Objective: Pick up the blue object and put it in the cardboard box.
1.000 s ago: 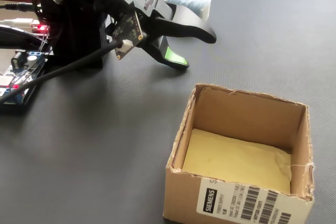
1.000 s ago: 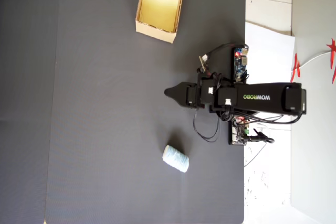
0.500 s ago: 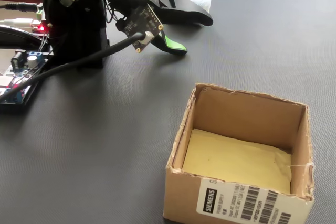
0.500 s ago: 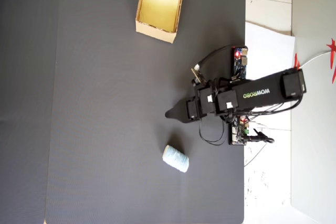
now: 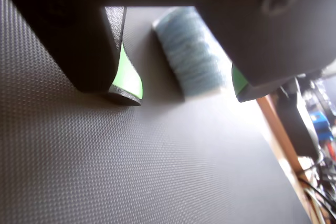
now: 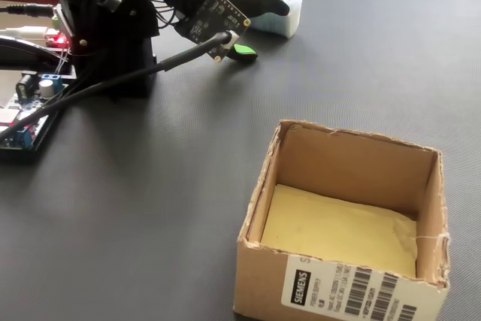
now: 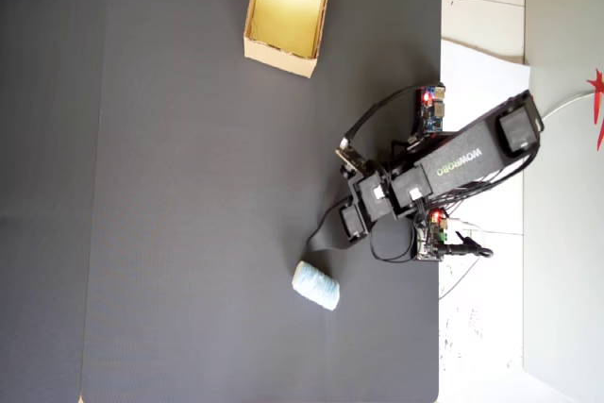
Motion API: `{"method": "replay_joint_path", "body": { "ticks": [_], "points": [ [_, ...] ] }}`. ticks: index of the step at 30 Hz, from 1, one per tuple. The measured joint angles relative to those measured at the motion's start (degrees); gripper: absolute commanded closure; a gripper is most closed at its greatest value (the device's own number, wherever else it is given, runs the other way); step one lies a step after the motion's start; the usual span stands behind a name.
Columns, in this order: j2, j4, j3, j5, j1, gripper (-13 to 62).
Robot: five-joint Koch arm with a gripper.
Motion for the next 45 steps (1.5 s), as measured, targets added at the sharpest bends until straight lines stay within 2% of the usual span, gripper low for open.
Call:
{"method": "replay_joint_path", "body": {
  "ticks": [11,27,37,44,45],
  "points": [
    [0.00,4.22,-3.60,0.00,-7.91,16.3],
    [-1.14,30.59,-26.81,-0.35,-8.88,16.3],
    [-8.96,34.45,-30.50,-0.26,-12.57,16.2],
    [-18.90,34.63,-38.14,-1.23,-15.21,16.0],
    [-23.12,34.63,-38.06,-1.23,-15.64,16.0]
  ]
}}
